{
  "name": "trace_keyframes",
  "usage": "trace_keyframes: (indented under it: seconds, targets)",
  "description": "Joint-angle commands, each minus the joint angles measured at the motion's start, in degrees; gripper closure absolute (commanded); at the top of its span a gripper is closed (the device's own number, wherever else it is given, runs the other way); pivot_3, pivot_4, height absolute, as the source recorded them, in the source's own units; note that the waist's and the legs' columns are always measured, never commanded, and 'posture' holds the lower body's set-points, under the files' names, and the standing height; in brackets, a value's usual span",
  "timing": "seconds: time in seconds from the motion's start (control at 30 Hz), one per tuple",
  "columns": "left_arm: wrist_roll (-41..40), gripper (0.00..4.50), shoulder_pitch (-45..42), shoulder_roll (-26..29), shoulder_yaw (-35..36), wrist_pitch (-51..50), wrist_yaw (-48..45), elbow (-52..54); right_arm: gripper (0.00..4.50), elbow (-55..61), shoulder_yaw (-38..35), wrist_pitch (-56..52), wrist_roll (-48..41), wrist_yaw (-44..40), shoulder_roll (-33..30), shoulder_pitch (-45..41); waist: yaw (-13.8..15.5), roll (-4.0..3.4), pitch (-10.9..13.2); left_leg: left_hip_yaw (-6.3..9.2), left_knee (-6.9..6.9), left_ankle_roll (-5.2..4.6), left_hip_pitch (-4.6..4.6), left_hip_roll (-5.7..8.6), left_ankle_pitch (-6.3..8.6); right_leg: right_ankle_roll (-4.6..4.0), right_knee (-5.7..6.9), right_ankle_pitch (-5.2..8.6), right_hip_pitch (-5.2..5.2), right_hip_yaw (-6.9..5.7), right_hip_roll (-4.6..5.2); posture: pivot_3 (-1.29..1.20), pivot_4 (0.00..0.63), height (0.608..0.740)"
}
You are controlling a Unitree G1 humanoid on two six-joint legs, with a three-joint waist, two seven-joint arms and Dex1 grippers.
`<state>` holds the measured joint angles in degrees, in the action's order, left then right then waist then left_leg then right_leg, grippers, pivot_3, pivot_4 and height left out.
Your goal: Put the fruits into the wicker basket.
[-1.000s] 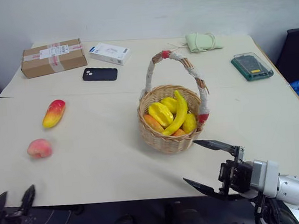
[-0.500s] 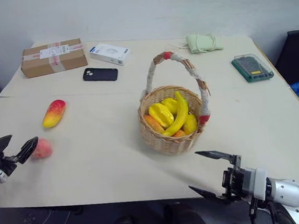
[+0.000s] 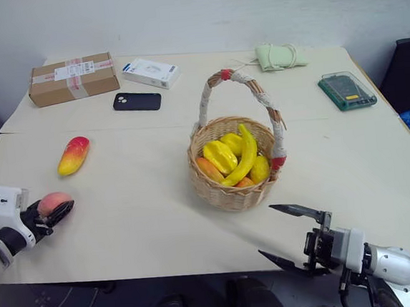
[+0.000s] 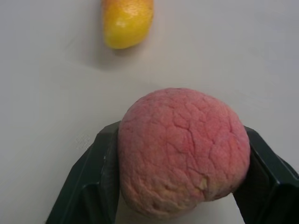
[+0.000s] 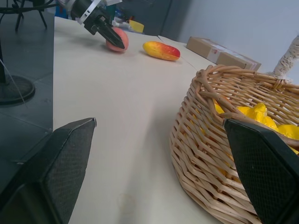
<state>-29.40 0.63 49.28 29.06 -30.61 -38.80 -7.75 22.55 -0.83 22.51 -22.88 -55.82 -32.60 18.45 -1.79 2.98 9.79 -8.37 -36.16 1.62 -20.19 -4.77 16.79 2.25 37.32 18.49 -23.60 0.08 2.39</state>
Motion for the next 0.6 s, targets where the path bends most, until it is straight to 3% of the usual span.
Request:
trace_keyframes:
  seconds: [0.03, 0.13, 0.27, 0.37, 0.47, 0.6]
  targets:
    - [-7.1, 1.87, -0.6, 5.7, 3.8, -5.4, -10.2, 5.4, 0.00, 2.5, -3.1, 0.2, -1.3, 2.6, 0.4, 0.7, 0.0, 0.02, 0.0, 0.01, 0.00, 0.01, 0.00, -0.01, 0.00, -0.04, 0.02, 0.02, -0.01, -0.01, 0.00, 0.00, 0.150, 0.740]
    - [-13.4, 1.87, -4.7, 9.6, -0.2, -8.2, -20.3, 13.6, 0.00, 1.7, -4.9, 0.3, -0.9, 4.7, 0.9, 2.0, 0.4, 0.03, 0.0, 0.06, 0.02, 0.23, -0.05, -0.01, 0.12, -0.14, 0.03, 0.08, -0.04, -0.07, 0.02, 0.00, 0.150, 0.740]
    - [-11.8, 1.87, -19.3, 6.7, -15.8, -5.8, -25.8, 20.2, 0.00, 4.3, -10.8, -3.1, -4.8, 14.1, 5.4, 1.7, 1.2, -0.52, 0.0, -0.01, -0.04, 0.24, -0.04, 0.15, 0.10, -0.30, -0.01, 0.17, 0.13, -0.11, 0.21, 0.00, 0.150, 0.740]
    - [-6.5, 1.87, -31.7, -2.2, -27.4, -2.3, -25.1, 19.0, 0.00, 7.2, -14.6, -5.9, -5.9, 18.5, 6.3, 2.5, 1.1, -0.75, 0.1, -0.15, -0.11, -0.02, 0.00, 0.27, -0.05, 0.21, 0.04, -0.11, 0.13, 0.11, 0.11, 0.00, 0.150, 0.740]
    - [-2.8, 1.87, -41.3, -15.4, -34.9, -0.4, -21.9, 12.7, 0.00, 9.1, -16.5, -6.6, -5.0, 19.7, 6.4, 4.5, 1.5, -0.62, 0.1, -0.03, -0.44, -0.07, -0.17, 0.37, -0.12, 0.35, 0.05, -0.19, 0.12, 0.09, -0.17, 0.00, 0.150, 0.740]
    - [4.1, 1.87, -46.5, -22.6, -40.3, 3.9, -20.4, 5.0, 0.00, 11.1, -16.5, -6.5, -3.3, 20.3, 7.3, 7.1, 0.1, -0.68, 0.1, 0.05, -0.94, 0.22, -0.29, 0.09, 0.05, 0.48, 0.09, -0.18, 0.10, 0.41, -0.70, 0.00, 0.150, 0.740]
